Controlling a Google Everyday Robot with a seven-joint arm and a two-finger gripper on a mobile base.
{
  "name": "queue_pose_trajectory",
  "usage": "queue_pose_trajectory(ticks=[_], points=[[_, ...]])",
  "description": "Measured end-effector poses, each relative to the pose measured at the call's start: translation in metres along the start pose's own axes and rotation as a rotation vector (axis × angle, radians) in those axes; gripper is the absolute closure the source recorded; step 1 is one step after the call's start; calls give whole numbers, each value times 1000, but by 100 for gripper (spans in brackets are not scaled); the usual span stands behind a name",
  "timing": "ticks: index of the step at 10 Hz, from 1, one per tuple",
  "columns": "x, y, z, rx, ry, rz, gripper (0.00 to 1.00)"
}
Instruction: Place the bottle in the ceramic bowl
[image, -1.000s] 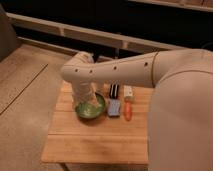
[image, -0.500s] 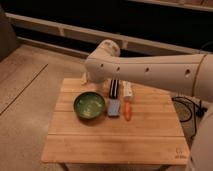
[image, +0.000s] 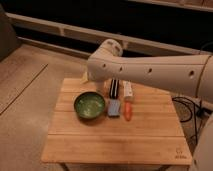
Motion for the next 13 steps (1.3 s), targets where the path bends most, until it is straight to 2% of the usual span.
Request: queue_pose_trajectory(ticks=[1,2,3,5,7,8,11,13], points=[[0,-26,3,35,2,23,35],[-4,-64,5,81,-9,47,35],[-8,-89,6,107,-24,58,35],[-14,-134,8,143,-53,90,35],[-9,-186,8,177,-69,168,35],[-9,-195,6,188,-72,181,35],[-9,-187,9,177,-68,177,35],[-6,-196,13,194,-60,195,35]])
